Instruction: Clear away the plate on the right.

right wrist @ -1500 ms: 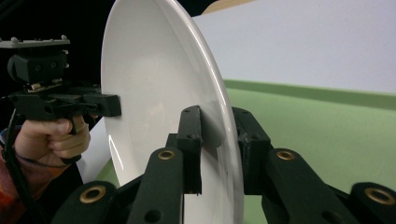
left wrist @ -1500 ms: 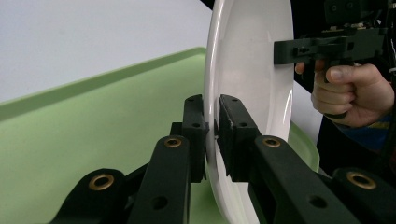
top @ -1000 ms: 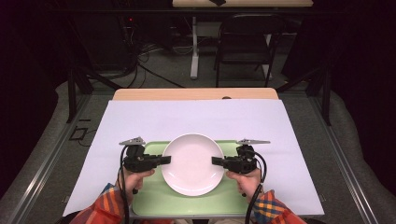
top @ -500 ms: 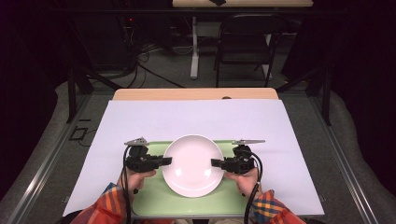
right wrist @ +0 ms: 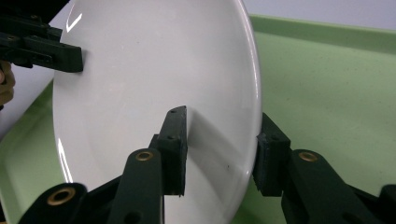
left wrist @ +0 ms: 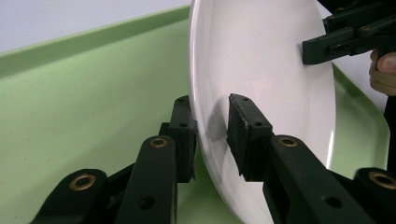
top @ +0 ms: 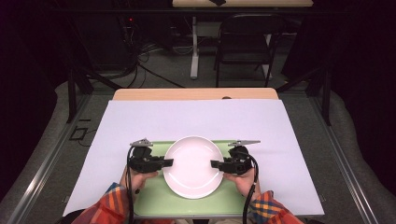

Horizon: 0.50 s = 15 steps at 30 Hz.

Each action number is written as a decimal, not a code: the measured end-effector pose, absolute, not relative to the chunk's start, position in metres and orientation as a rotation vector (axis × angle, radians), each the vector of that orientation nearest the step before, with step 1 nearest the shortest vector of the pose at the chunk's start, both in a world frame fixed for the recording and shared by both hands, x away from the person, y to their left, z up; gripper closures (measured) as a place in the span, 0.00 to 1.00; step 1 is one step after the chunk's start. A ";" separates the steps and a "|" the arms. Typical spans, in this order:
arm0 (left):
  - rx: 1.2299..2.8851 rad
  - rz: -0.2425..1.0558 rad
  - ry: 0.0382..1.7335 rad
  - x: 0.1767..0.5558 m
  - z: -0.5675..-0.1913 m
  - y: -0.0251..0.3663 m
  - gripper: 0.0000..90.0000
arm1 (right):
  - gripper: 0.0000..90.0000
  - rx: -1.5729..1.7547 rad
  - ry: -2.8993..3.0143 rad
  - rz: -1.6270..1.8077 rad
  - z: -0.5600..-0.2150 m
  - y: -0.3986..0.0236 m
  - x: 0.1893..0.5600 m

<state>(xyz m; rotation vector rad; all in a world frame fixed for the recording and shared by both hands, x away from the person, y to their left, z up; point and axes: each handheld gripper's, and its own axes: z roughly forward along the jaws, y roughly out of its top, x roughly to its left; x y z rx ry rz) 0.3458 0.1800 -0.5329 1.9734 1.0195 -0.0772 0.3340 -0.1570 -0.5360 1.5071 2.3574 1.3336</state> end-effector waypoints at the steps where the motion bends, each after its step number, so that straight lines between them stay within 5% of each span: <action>1: 1.978 -0.078 1.020 0.346 -0.534 0.180 0.79 | 0.67 1.507 2.357 1.334 -0.536 -0.157 0.334; 15: 2.040 -0.011 1.050 0.345 -0.539 0.172 0.73 | 0.62 1.480 2.371 1.224 -0.540 -0.152 0.336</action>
